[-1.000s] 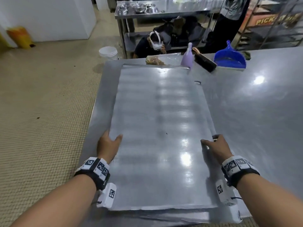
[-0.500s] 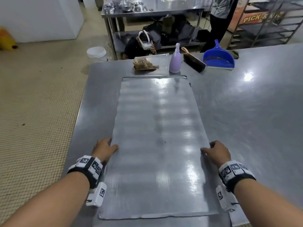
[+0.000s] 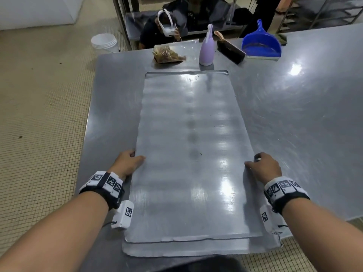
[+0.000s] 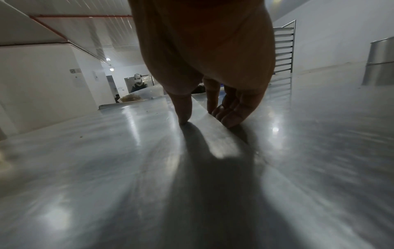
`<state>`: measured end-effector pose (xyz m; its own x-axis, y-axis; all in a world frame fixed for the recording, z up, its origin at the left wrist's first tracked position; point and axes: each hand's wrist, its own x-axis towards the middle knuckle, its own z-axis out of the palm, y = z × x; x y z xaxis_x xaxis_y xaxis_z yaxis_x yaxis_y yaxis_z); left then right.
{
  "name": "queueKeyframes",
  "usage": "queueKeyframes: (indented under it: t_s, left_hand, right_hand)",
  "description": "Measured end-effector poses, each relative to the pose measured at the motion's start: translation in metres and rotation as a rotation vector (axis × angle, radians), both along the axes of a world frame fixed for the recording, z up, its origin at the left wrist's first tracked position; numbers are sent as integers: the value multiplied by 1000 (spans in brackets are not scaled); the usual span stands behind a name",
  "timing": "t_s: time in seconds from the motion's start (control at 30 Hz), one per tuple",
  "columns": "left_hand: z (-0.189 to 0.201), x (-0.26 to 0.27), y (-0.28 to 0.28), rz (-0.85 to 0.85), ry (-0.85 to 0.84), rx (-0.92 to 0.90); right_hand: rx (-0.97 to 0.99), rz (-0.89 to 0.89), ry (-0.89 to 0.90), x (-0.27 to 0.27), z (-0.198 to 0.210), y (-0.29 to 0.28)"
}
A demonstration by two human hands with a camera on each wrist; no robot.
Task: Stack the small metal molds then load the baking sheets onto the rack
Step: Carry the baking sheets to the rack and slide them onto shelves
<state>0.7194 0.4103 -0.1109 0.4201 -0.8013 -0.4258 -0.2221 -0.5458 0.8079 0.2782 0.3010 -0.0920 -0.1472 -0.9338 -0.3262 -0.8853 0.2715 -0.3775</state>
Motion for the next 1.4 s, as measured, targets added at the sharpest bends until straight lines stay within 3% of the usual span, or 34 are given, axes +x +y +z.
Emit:
queueKeyframes:
  t_s: [0.2,0.3,0.43,0.57,0.73,0.8,0.87,1.03,1.2,1.4]
  left_hand:
    - [-9,-49,2,-6,73,-16]
    - [-14,-66,1,-13,17,29]
    - [-11,-96,16,-40,-276,162]
    - [4,-153,46,-186,-560,230]
    - [21,-213,93,-259,-656,183]
    - [26,-230,106,-312,-679,166]
    - [30,-242,118,-357,-626,165]
    - [26,-247,144,-509,-602,205]
    - [27,-257,180,-568,-612,172]
    - [16,-269,211,-423,-641,-2]
  right_hand:
    - [-22,7,12,-37,1,-28]
    - [-41,51,0,-57,0,-41]
    - [-62,144,-38,-75,-7,-52]
    - [-108,296,-38,-87,-4,-46]
    - [-166,579,32,-93,-1,-7]
    - [-148,698,-33,-92,-4,11]
    - [-78,800,-117,-91,-3,30]
    - [-29,958,-111,-88,4,75]
    - [-23,1064,-23,-97,3,128]
    - [-126,906,-29,-109,-8,172]
